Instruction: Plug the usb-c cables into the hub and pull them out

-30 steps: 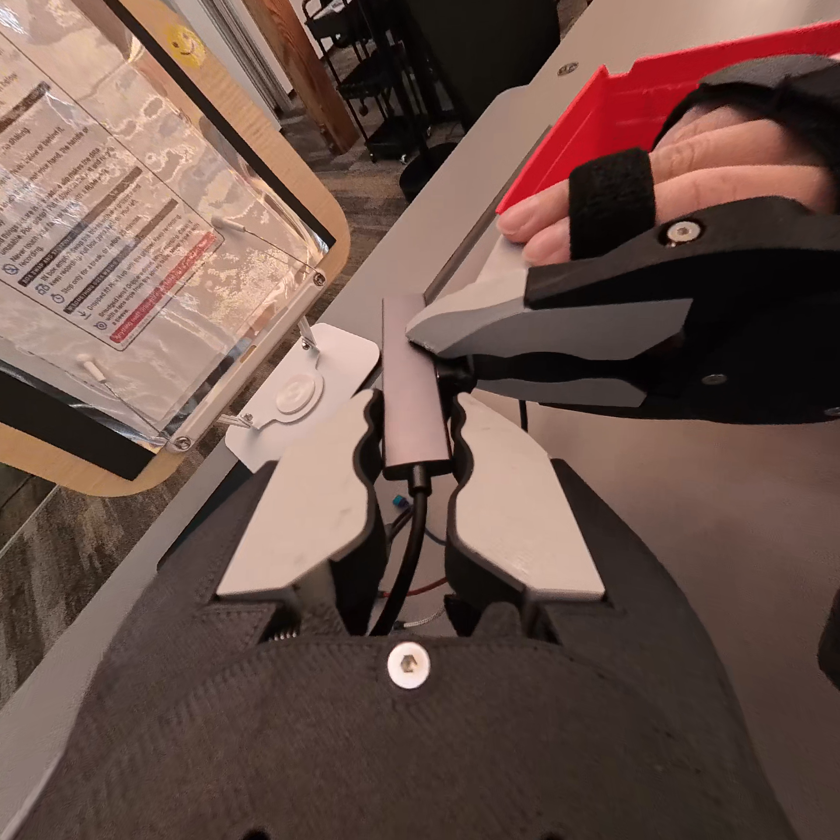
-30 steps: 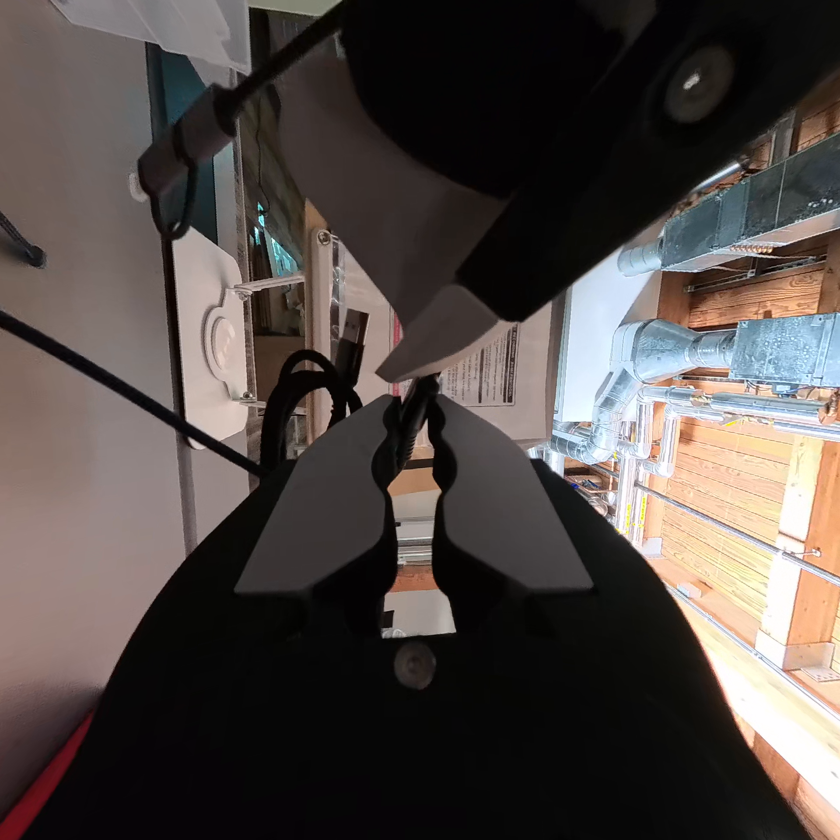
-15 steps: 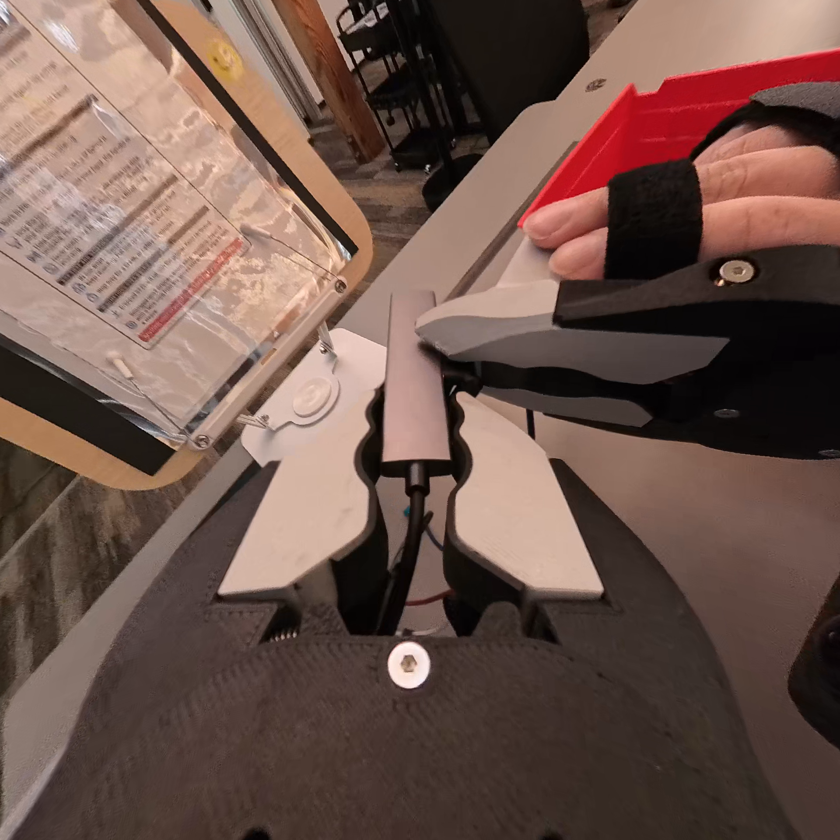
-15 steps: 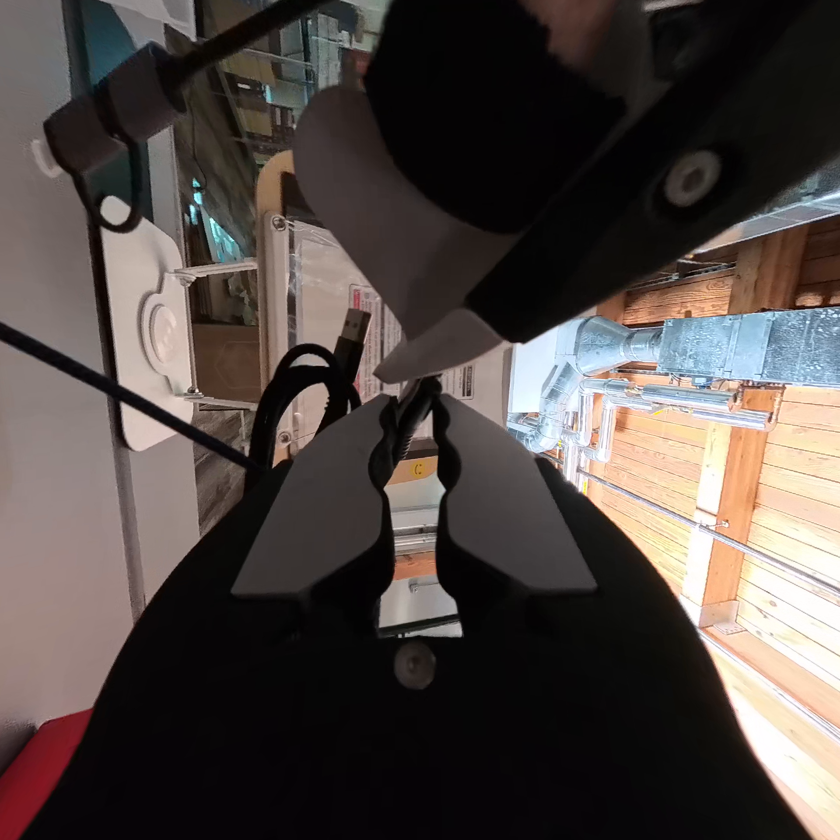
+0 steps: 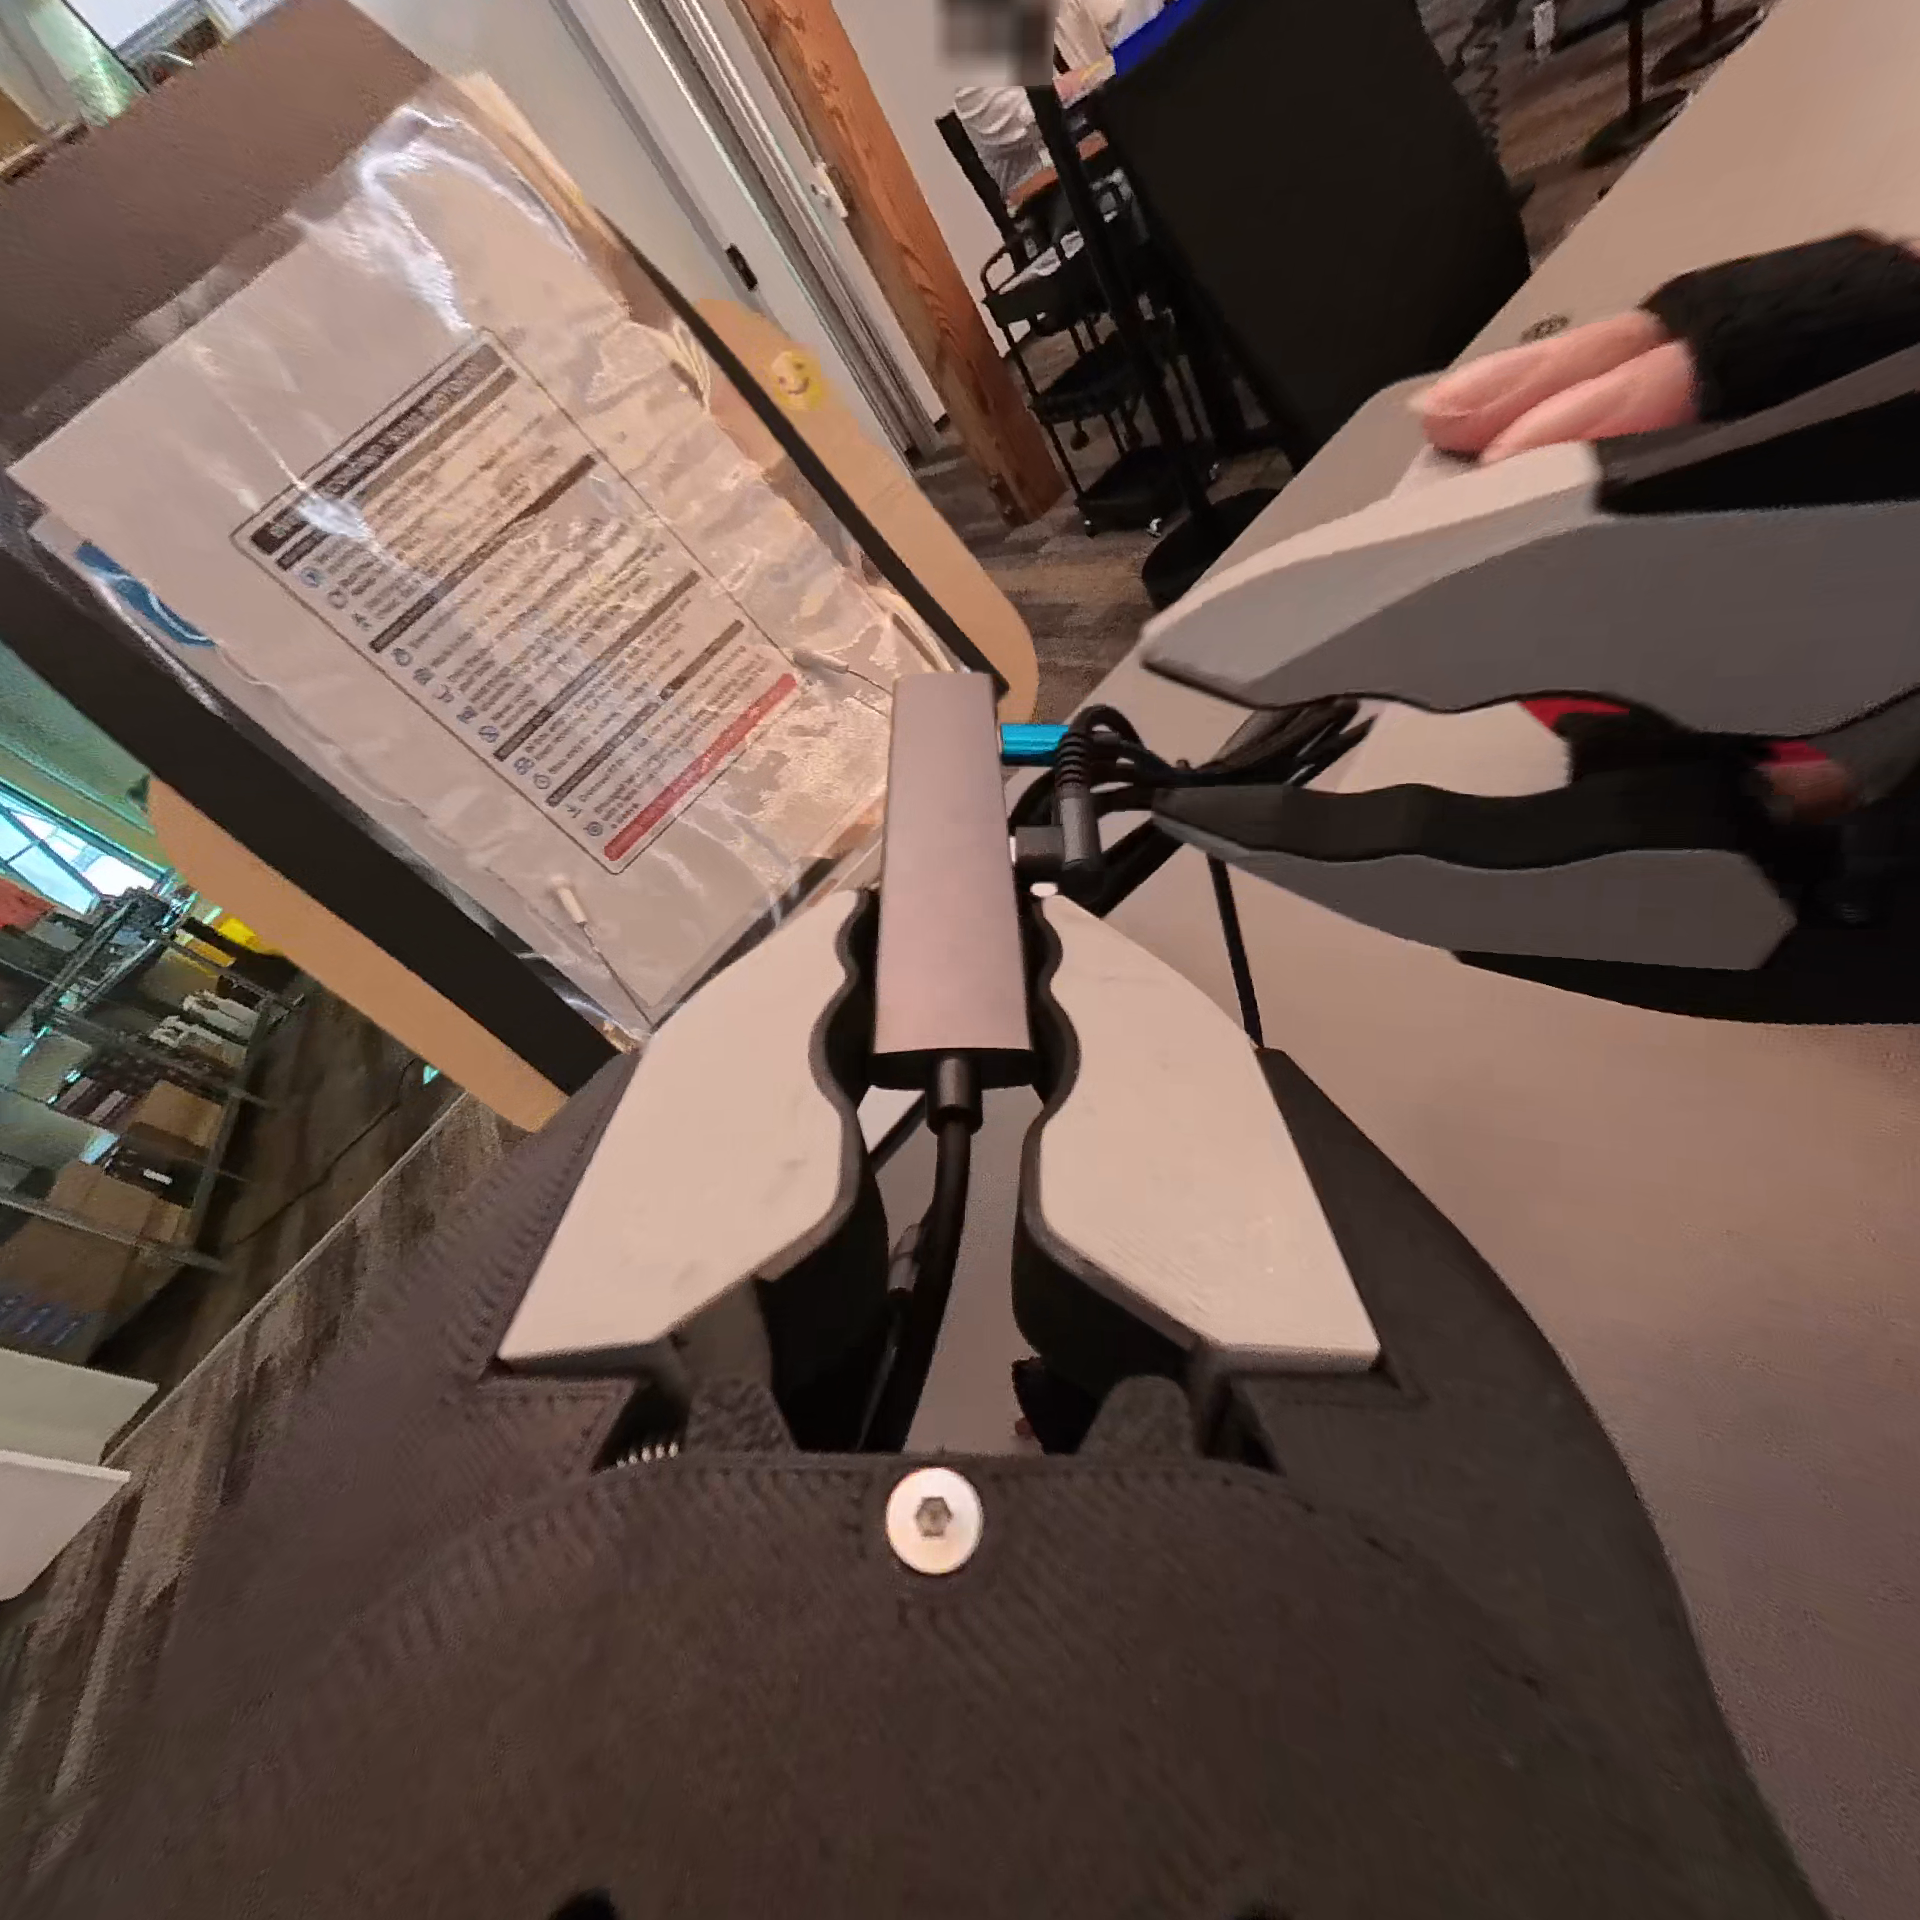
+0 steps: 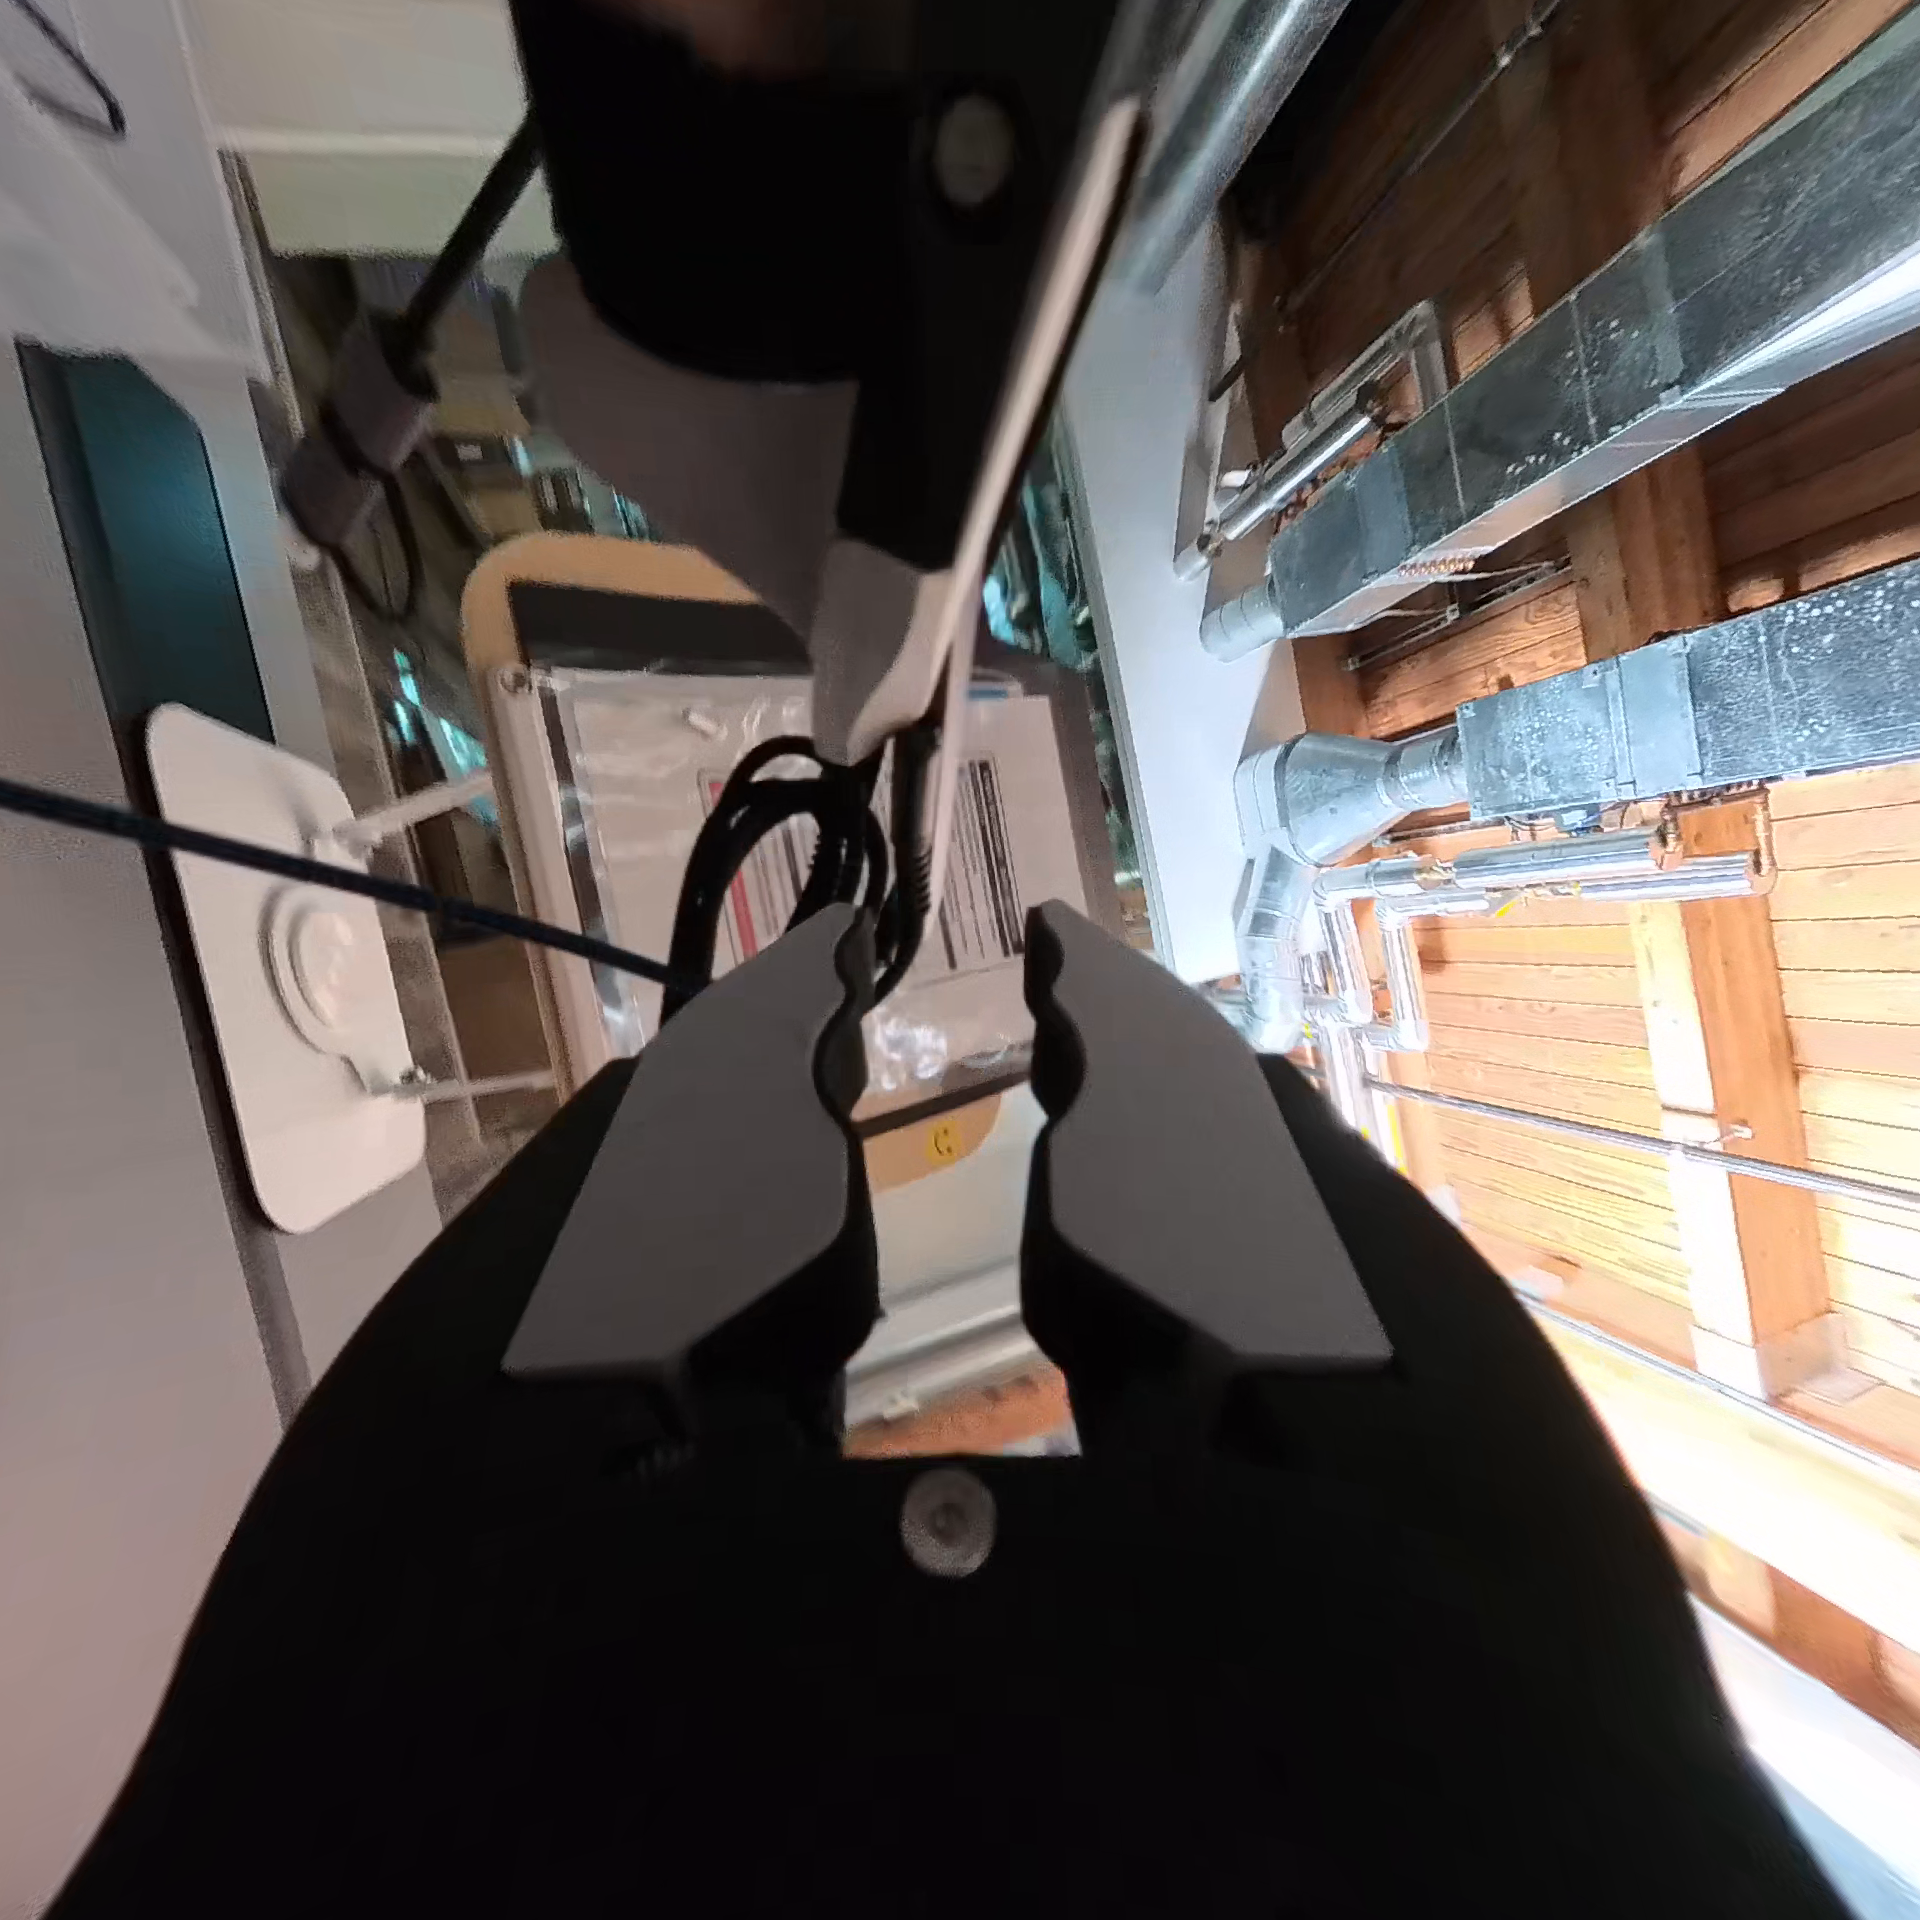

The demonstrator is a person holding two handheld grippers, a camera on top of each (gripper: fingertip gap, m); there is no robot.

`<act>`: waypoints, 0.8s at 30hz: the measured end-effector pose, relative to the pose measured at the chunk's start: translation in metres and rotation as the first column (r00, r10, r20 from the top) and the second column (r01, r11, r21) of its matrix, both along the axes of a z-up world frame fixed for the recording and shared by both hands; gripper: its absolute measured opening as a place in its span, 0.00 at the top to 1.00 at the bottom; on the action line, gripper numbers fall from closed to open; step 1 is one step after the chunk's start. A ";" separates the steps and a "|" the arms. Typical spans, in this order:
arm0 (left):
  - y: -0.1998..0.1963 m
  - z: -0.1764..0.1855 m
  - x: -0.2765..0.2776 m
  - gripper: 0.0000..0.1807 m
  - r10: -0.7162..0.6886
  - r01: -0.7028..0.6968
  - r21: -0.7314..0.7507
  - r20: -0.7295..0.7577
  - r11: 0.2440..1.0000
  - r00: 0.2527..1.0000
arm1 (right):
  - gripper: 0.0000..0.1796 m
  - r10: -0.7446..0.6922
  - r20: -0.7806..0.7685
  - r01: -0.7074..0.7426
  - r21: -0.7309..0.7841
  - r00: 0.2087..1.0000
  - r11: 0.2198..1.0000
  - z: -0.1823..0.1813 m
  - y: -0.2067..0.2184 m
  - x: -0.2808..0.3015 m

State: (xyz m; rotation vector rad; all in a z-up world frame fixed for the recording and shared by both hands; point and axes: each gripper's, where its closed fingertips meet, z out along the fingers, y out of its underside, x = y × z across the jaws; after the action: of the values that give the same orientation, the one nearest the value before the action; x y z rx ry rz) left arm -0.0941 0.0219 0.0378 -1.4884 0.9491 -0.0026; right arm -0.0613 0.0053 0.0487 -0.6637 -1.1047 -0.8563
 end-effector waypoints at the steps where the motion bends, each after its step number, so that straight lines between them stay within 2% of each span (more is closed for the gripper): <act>1: 0.000 0.002 -0.002 0.86 0.003 -0.003 -0.002 0.009 1.000 1.000 | 0.86 0.039 -0.017 -0.039 -0.013 0.999 0.999 0.002 -0.005 -0.003; 4: -0.002 0.003 -0.001 0.86 -0.008 0.008 -0.009 0.022 1.000 1.000 | 0.88 0.109 -0.025 -0.110 -0.010 0.994 0.994 0.006 -0.020 -0.011; 12: -0.014 0.000 0.013 0.86 -0.058 0.058 -0.038 0.002 0.998 0.998 | 0.89 0.070 0.039 -0.069 -0.010 0.997 0.998 -0.004 -0.013 -0.013; 17: -0.019 -0.003 0.019 0.86 -0.106 0.106 -0.076 0.006 0.991 0.994 | 0.95 0.069 0.040 -0.070 0.018 0.997 0.997 -0.001 -0.016 -0.011; 22: -0.020 -0.005 0.018 0.86 -0.131 0.131 -0.109 0.009 0.985 0.991 | 0.95 0.070 0.063 -0.074 0.056 0.996 0.996 -0.002 -0.019 -0.013; 24: -0.020 -0.007 0.019 0.86 -0.143 0.142 -0.118 0.002 0.983 0.990 | 0.95 0.077 0.063 -0.079 0.025 0.995 0.997 -0.005 -0.019 -0.013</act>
State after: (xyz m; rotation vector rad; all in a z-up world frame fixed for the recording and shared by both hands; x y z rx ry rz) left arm -0.0754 0.0014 0.0305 -1.5257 1.0739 -0.1603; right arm -0.0740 -0.0138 0.0440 -0.5706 -1.1649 -0.8285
